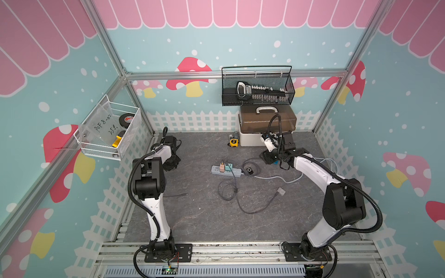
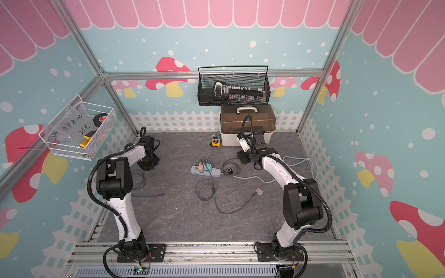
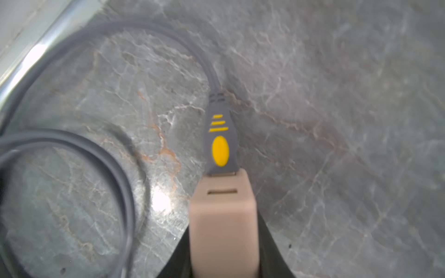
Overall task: Charge mp3
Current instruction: Pick up the plug from the center of the board.
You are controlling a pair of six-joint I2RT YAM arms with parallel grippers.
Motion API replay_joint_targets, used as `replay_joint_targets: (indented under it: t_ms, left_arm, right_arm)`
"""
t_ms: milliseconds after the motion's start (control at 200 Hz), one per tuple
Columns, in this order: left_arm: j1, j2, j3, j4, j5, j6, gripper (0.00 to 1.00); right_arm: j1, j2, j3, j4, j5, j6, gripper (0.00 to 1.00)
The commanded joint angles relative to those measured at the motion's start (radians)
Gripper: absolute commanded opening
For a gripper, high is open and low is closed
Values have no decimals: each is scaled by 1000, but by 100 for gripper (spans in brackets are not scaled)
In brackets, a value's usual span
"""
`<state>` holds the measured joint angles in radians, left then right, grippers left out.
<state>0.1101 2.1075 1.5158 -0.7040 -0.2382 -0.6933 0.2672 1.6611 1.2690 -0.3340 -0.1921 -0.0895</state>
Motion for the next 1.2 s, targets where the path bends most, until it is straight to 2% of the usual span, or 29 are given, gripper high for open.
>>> replay_joint_targets:
  t_ms: [0,190,340,660,755,920,1096,1196]
  left_arm:
    - [-6,-14,-34,17,50,3,15]
    - [-79,-57,-73,18,67,64,13]
    - [-158,-76,-108,9,145,97,13]
    - [-324,-131,-187,-18,231,184,19]
    - [-336,-145,-214,-19,240,198,23]
    - [-339,-139,-218,-19,223,231,38]
    - [-339,-123,-172,-16,213,244,39]
    - [-340,-112,-158,-17,237,244,33]
  right_arm:
    - [7,-4,21,-14,-12,-12,60]
    - [18,-18,11,-12,-9,-11,60]
    - [20,-31,-9,-11,-6,-9,60]
    - [21,-83,-76,-16,5,6,60]
    - [21,-90,-89,-16,-2,16,60]
    - [23,-86,-87,-16,-20,30,60]
    - [27,-89,-82,-17,-25,37,61]
    - [29,-93,-81,-23,-21,38,61]
